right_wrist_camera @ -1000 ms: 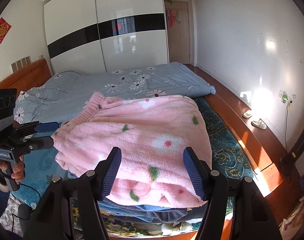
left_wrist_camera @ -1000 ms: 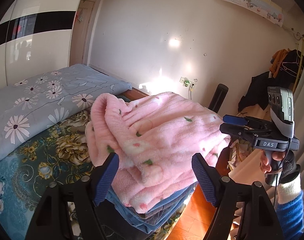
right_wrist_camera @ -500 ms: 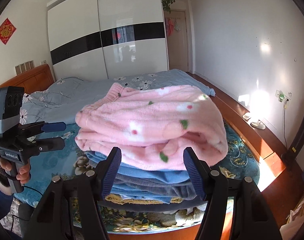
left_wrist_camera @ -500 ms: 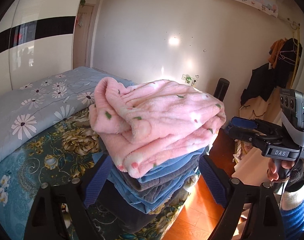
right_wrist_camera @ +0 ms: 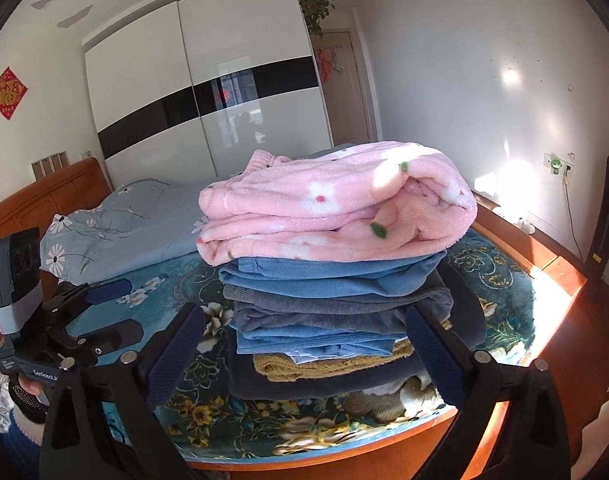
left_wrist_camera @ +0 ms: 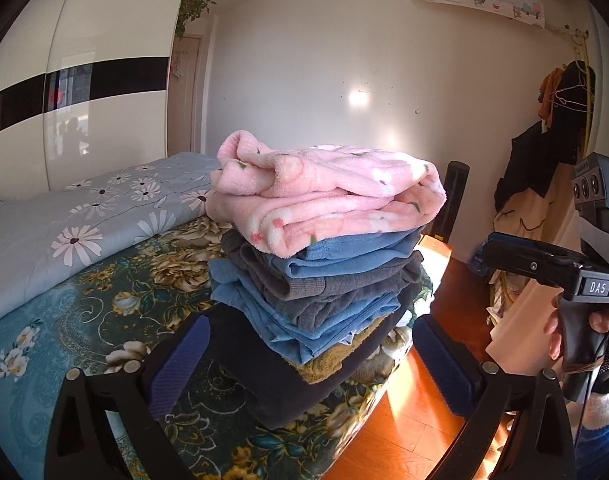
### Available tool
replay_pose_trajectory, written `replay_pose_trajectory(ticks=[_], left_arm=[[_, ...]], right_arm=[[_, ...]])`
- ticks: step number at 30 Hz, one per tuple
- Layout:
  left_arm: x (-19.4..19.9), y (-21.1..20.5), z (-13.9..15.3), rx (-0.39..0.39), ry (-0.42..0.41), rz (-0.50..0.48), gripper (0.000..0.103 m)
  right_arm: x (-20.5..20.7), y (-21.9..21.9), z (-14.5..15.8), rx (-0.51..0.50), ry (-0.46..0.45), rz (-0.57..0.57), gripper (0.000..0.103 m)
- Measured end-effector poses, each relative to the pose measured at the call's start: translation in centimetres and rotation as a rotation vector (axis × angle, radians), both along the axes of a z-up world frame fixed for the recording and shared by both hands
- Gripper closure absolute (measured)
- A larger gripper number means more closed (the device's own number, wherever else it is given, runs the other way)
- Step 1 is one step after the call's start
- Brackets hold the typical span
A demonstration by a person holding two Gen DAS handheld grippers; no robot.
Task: Fold clothes
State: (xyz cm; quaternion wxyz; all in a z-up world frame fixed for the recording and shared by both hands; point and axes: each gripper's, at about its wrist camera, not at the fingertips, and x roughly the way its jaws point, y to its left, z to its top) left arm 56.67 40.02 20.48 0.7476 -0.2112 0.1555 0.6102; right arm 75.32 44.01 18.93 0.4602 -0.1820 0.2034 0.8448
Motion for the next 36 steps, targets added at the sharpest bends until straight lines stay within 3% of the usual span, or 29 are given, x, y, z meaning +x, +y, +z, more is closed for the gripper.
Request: replay_pose_trajectory(ticks=[12,18,25,31,36], left_arm=[[-0.3,-3.1,-0.4,-0.026,0.017,0.151,0.0],[-0.2,-4.1,1.2,-0.014,0.105,0.2,0.0],[-0.3,-4.9,2.4,-0.018,0.101,0.236,0.0],[-0.2,-5.5,3.4,-0.022,0.078,0.233,0.0],[-0.2,-6.3,5.0,0.009,0.101,0.234,0.0]], right_arm=[[-0.1,-3.9,-0.2,-0.003,-0.1,-0.125,0.0],[-0.3,-5.1,1.0,-0.002,-0.08,-0.128,0.0],[-0.2,-5.2,2.1,-0.048,-0.022,-0.073,0.0],[-0.3,-5.3,2.8,-0.069,-0.03,-0.053,0.0],[-0.7,-5.9,4.2,-0.027,-0.078,-0.051,0.0]])
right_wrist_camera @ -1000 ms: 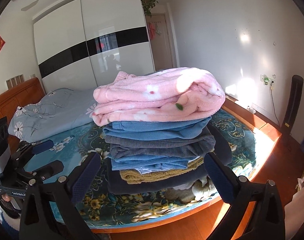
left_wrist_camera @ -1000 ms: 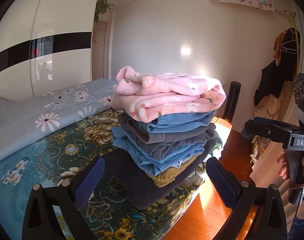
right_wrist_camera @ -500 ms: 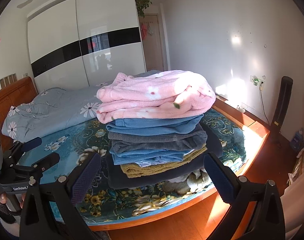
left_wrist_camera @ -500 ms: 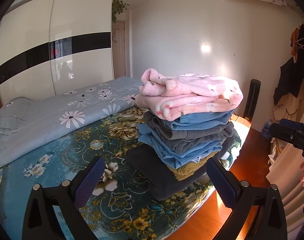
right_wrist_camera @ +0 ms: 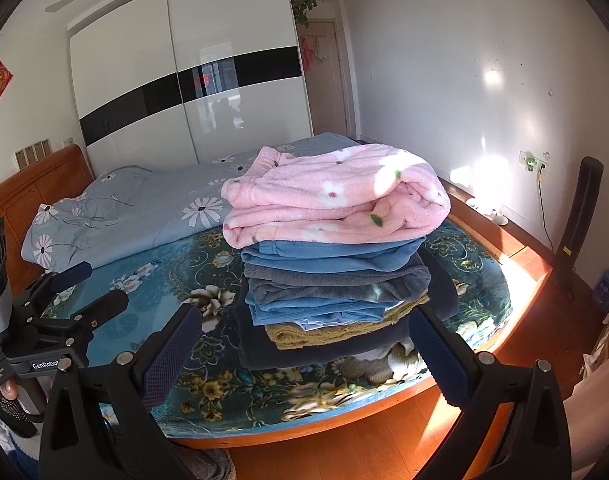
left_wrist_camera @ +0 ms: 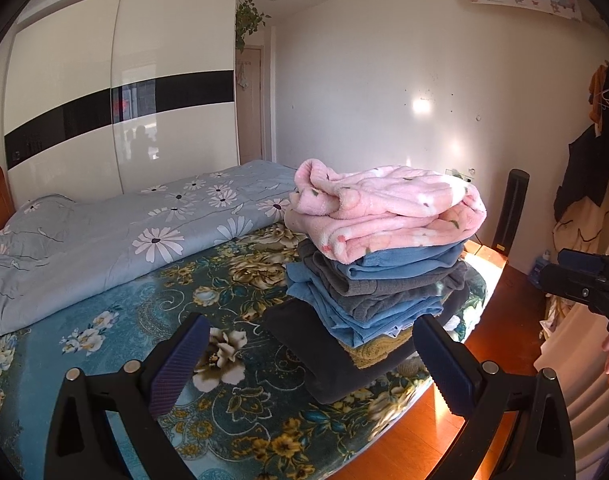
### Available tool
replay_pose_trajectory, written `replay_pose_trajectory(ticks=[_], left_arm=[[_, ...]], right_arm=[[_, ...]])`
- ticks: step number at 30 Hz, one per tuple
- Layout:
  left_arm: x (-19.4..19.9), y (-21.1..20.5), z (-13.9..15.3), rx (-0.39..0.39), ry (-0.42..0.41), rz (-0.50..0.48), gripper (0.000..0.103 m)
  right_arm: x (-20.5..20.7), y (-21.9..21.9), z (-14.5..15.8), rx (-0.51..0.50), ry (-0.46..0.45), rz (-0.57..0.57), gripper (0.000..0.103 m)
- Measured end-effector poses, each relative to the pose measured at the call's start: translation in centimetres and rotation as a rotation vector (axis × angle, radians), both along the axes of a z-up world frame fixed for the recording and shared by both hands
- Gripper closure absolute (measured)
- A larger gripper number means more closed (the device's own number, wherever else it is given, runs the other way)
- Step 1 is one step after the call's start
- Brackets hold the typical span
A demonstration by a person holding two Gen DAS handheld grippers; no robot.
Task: Fold clothes
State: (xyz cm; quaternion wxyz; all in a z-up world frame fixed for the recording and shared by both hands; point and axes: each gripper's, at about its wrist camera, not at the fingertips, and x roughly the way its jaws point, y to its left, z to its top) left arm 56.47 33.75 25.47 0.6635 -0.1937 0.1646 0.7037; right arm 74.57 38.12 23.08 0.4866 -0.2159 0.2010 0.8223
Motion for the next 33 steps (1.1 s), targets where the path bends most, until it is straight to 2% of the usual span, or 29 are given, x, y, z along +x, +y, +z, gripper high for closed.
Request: replay_pose_trajectory(ticks=[7,14,18,33], left_arm=[[-0.3,0.1,1.7,-0.013,-0.04,-0.035,0.0],[-0.2,0.4,3.3,0.002,0.036,0.043,0.0],[-0.4,0.6,4.0,0.004,0.047,0.043,0.0],[-0.8,1.2,3.7,-0.005,0.058,0.04,0.0]], right_arm=[[-0.9,-0.1,2.1,0.032,-0.038,0.018,0.0],[-1.7,-0.1,3.4,0.048,-0.059,0.032,0.0],[-2.4,-0.2,4.1,0.062,-0.073,0.043,0.0],[-3.9,0.4,4.9,0.072,-0.099,0.059,0.0]])
